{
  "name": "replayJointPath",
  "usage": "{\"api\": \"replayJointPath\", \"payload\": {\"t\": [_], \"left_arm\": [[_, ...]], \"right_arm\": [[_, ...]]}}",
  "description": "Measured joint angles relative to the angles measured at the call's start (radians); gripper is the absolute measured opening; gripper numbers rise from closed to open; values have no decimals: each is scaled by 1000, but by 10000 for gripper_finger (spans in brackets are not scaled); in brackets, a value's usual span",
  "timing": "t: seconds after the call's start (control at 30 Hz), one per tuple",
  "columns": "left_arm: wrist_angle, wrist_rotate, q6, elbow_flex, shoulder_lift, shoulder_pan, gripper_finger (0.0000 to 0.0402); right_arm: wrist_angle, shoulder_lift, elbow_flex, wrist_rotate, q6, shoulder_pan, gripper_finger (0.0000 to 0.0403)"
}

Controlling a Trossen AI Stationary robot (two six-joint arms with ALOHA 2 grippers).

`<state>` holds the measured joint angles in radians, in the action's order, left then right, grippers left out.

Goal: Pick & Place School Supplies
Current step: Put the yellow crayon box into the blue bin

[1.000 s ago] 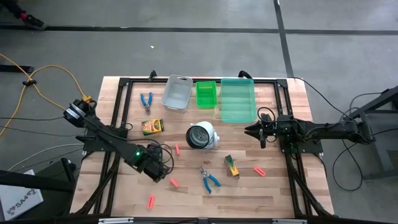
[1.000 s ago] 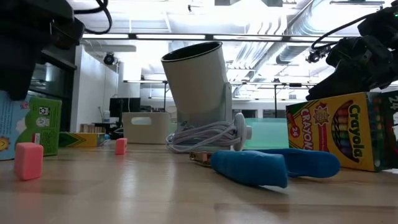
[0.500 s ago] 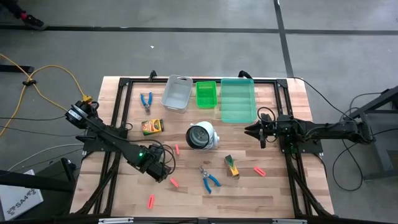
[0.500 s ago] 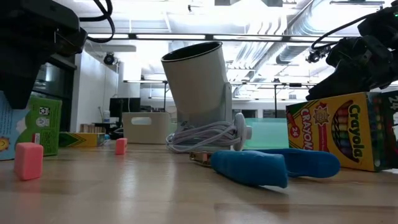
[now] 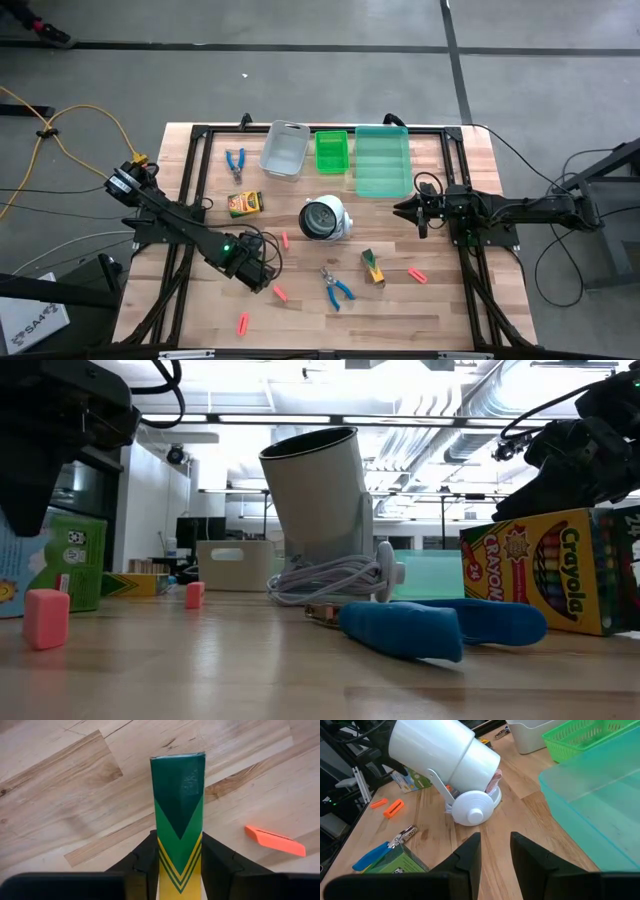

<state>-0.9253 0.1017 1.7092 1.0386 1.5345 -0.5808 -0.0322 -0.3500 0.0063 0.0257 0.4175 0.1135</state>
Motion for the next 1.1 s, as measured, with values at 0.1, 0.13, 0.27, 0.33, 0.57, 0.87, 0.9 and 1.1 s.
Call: {"api": "replayJointPath", "payload": {"t": [0.1, 0.13, 0.27, 0.33, 0.57, 0.87, 0.9, 1.1], "left_arm": [[0, 0, -3, 0, 0, 0, 104], [0, 0, -5, 0, 0, 0, 104], [0, 0, -6, 0, 0, 0, 104], [1, 0, -6, 0, 0, 0, 104], [6, 2, -7, 0, 0, 0, 104], [8, 3, -4, 0, 0, 0, 104], [8, 3, -4, 0, 0, 0, 104], [9, 4, -15, 0, 0, 0, 115]], "right_arm": [[0, 0, 0, 0, 0, 0, 93], [0, 0, 0, 0, 0, 0, 93], [0, 0, 0, 0, 0, 0, 93], [0, 0, 0, 0, 0, 0, 93], [0, 0, 0, 0, 0, 0, 93], [0, 0, 0, 0, 0, 0, 93], [0, 0, 0, 0, 0, 0, 93], [0, 0, 0, 0, 0, 0, 93]]}}
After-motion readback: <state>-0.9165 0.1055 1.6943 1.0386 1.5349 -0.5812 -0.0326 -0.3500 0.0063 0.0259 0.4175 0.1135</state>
